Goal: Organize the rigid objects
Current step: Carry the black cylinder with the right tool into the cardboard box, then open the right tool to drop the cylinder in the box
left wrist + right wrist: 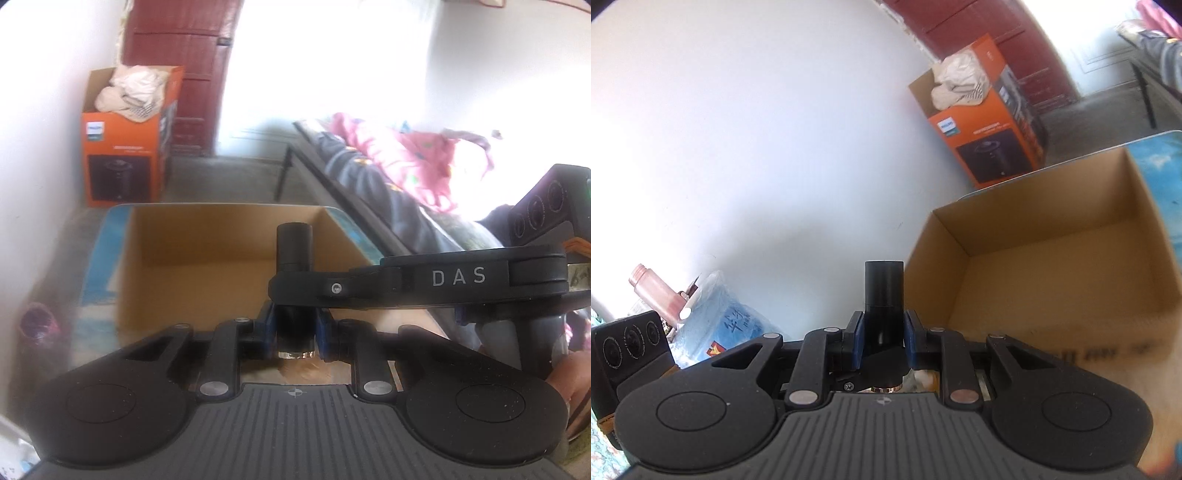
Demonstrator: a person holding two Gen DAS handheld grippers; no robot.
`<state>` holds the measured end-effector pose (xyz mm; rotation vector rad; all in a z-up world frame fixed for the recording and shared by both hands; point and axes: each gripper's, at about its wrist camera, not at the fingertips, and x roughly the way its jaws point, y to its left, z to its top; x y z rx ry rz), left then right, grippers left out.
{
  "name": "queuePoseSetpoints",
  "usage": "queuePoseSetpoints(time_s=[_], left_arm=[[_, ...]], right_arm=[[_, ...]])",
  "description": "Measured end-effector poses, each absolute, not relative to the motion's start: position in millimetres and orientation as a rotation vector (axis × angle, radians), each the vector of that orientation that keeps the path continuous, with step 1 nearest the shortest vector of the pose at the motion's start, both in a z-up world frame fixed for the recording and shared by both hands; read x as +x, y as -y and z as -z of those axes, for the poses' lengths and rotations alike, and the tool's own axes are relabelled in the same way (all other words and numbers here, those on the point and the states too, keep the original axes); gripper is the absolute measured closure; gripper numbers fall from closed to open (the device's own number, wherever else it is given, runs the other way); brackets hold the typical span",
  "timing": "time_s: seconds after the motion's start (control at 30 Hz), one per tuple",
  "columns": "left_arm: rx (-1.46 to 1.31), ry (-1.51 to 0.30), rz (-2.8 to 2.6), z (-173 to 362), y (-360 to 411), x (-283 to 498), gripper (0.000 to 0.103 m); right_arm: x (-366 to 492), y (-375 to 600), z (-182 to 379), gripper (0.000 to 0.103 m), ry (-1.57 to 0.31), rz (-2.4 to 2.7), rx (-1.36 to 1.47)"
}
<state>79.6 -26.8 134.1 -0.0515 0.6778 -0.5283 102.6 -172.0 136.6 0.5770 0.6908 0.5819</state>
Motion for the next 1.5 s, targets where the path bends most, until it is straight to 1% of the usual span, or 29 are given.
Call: queuePoseSetpoints(time_s=[0.13,0.37,0.57,0.8,0.93,1.07,1.33,1.5], left_arm=[[-0.019,-0.719,0.458,-126.4,26.6,119.0,0.082],[0.071,-0.837,0.356,-87.9,28.0,184.1,0.082],[0.145,-0.922,0.297,-61.4,33.3,215.9,0.082],[0.226,-0.954,0.248,-53.5,38.4,230.2,0.081],[0.207,-0.942,0.237,-58.3,36.2,231.4,0.081],[0.179,-0.923,0.249,-64.7,32.4,222.4,0.081],[0.140,-0.885,0.258,-77.4,26.6,200.5,0.080],[0.141,-0.878,0.256,-82.4,23.3,194.6,0.079]], right_arm=[[162.2,158.1,-132.0,0.079,-0.792,-0.588,0.588],[250.5,140.1,-86.8,0.079,-1.037,-0.548,0.604],[294.0,130.4,-48.1,0.079,-1.178,-0.512,0.609],[331.3,112.1,-21.5,0.078,-1.301,-0.498,0.558],[341.1,106.8,-12.3,0.077,-1.305,-0.470,0.531],[343.6,105.4,-15.2,0.077,-1.253,-0.469,0.532],[343.1,114.5,-17.2,0.076,-1.208,-0.454,0.588],[334.8,123.6,-17.5,0.076,-1.214,-0.461,0.617]])
